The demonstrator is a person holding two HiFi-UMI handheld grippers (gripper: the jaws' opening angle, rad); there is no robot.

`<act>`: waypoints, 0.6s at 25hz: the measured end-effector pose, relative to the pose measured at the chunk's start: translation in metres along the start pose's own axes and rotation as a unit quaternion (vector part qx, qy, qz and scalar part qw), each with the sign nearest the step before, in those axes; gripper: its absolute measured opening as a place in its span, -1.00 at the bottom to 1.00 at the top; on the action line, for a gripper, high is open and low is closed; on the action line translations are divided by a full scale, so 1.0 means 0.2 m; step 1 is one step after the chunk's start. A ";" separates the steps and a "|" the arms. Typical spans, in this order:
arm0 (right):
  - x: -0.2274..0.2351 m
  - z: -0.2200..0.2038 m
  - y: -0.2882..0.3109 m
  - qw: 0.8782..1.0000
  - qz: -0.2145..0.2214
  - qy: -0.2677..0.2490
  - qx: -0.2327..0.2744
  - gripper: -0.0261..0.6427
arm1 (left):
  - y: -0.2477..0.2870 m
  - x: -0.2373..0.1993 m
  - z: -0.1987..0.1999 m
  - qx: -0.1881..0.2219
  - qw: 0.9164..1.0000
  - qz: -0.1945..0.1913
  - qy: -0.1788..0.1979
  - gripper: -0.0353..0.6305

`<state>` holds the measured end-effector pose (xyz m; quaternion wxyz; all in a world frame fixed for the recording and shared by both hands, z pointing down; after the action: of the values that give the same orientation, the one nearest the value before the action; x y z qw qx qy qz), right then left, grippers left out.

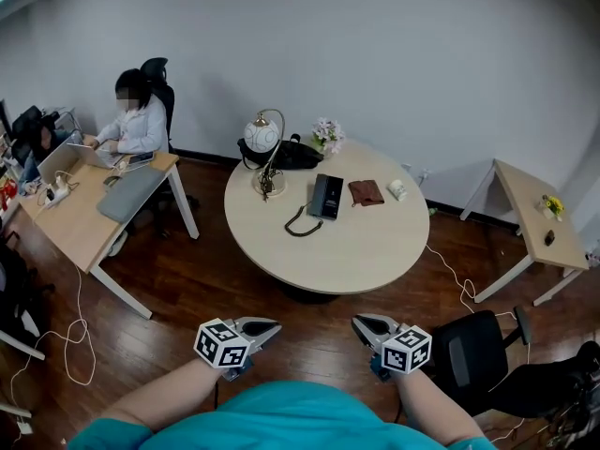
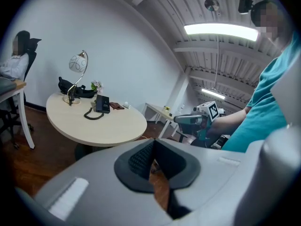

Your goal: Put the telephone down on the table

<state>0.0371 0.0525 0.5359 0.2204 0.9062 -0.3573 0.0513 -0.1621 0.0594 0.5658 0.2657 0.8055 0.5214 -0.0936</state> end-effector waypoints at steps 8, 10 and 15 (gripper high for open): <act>-0.03 -0.25 -0.50 0.998 0.043 -0.033 -0.016 -0.91 | 0.24 0.54 -0.18 0.009 1.000 0.014 0.005 -0.88; -0.05 -0.31 -0.59 0.998 0.055 -0.031 -0.014 -0.91 | 0.28 0.64 -0.22 0.014 1.000 0.020 0.001 -0.88; -0.10 -0.40 -0.69 0.998 0.068 0.012 -0.012 -0.91 | 0.26 0.81 -0.28 0.020 0.999 0.024 0.007 -0.88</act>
<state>0.1195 0.1890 0.5535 0.2316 0.8765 -0.4157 0.0726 -0.0511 0.1995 0.5603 0.2477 0.8238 0.5016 -0.0917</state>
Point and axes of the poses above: the fingertips, and each gripper's own axes: y forward along the fingers, x to its right, z out of its top, the point moved 2 cm from there along -y, backward along the fingers, and after that the axes turned 2 degrees about -z, right-handed, at the moved point
